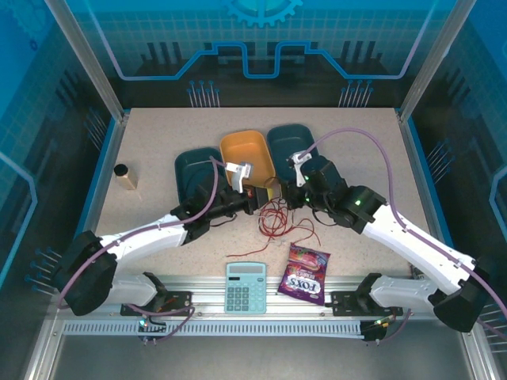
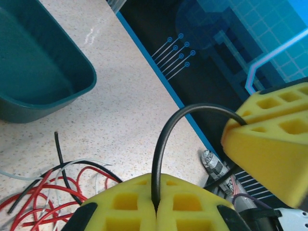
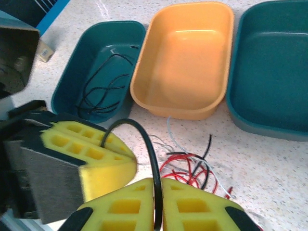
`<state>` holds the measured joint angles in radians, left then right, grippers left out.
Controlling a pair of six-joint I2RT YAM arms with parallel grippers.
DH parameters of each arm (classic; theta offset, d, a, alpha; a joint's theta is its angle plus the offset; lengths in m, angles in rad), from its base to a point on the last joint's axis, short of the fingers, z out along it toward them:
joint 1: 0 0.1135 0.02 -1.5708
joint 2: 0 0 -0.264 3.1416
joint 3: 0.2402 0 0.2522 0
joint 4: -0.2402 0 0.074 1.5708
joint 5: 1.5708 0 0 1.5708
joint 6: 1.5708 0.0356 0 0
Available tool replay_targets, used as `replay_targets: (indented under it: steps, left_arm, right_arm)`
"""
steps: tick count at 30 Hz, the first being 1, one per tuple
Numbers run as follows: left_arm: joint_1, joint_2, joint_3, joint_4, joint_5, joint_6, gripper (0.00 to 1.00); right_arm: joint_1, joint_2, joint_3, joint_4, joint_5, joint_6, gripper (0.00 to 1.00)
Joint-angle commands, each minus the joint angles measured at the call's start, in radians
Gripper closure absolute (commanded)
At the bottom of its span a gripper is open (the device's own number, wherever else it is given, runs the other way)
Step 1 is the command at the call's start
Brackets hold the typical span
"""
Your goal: Untangle the cables
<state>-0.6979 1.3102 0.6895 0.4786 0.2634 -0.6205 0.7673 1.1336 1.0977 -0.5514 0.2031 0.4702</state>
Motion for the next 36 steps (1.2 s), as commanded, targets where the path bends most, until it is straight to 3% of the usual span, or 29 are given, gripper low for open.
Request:
replay_targets:
  steps: [1,10,23,30,36]
  left_arm:
    - [-0.005,0.006,0.049,0.025,0.06,-0.003,1.0]
    - [-0.005,0.008,0.12,-0.031,0.17,0.022,1.0]
    - [-0.007,-0.064,0.24,-0.355,0.204,0.192,1.0]
    - [-0.007,-0.081,0.264,-0.41,0.223,0.234,1.0]
    - [-0.006,-0.105,0.277,-0.394,0.3,0.257,1.0]
  right_arm:
    - [-0.028,-0.049,-0.033,-0.029,0.015,0.029,0.86]
    - [-0.078,-0.12,-0.077,-0.035,0.0,0.045,0.71]
    - [-0.138,-0.25,-0.072,-0.059,-0.027,0.039,0.34]
    - [-0.168,-0.331,-0.069,-0.051,-0.072,0.036,0.15]
    - [-0.21,-0.3,-0.08,-0.108,-0.04,0.073,0.08]
